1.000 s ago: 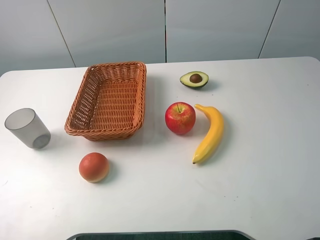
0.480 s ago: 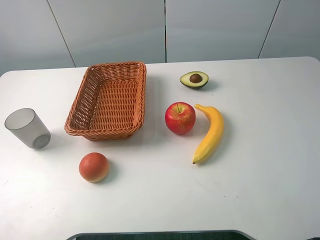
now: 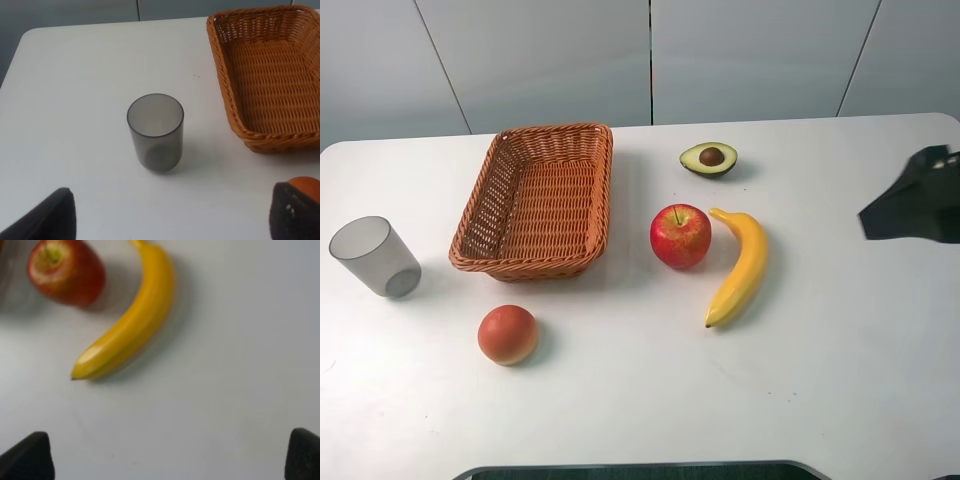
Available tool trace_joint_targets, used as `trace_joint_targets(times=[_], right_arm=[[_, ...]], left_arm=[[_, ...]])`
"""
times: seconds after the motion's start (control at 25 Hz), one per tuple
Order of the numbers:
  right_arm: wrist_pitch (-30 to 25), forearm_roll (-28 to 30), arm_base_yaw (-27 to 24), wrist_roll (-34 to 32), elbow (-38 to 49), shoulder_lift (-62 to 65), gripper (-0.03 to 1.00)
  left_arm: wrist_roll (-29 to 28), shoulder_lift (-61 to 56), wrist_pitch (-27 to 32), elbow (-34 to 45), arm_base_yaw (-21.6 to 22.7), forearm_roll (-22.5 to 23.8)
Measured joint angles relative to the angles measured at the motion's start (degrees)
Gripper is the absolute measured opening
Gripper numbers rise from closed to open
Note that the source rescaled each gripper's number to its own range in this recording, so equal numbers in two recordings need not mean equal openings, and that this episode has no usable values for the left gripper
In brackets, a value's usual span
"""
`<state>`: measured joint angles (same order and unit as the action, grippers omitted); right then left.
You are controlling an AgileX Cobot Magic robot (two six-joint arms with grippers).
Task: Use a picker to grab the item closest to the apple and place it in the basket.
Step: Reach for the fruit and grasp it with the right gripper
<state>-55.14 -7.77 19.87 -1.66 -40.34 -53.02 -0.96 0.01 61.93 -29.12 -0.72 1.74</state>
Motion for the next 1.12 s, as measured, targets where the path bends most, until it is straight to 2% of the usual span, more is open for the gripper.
trace_joint_targets(times=[0.12, 0.24, 0.56, 0.8, 1.12], right_arm=[[3.7, 0.7, 4.7, 0.1, 0.0, -7.0, 1.0], [6.9, 0.8, 5.8, -0.6, -1.0, -14.2, 1.0], [10.3, 0.1, 5.8, -1.8, -7.2, -30.8, 1.0], [17.0, -4.5, 5.8, -2.6, -8.6, -38.7, 1.0], [23.6, -1.9, 5.8, -12.1, -8.7, -46.7, 1.0]], left_arm=[[0.0, 0.0, 0.0, 0.0, 0.0, 0.0], [0.0, 0.0, 0.0, 0.0, 0.0, 0.0], [0.0, 0.0, 0.0, 0.0, 0.0, 0.0], [-0.1, 0.0, 0.0, 0.0, 0.0, 0.0], [-0.2, 0.0, 0.0, 0.0, 0.0, 0.0]])
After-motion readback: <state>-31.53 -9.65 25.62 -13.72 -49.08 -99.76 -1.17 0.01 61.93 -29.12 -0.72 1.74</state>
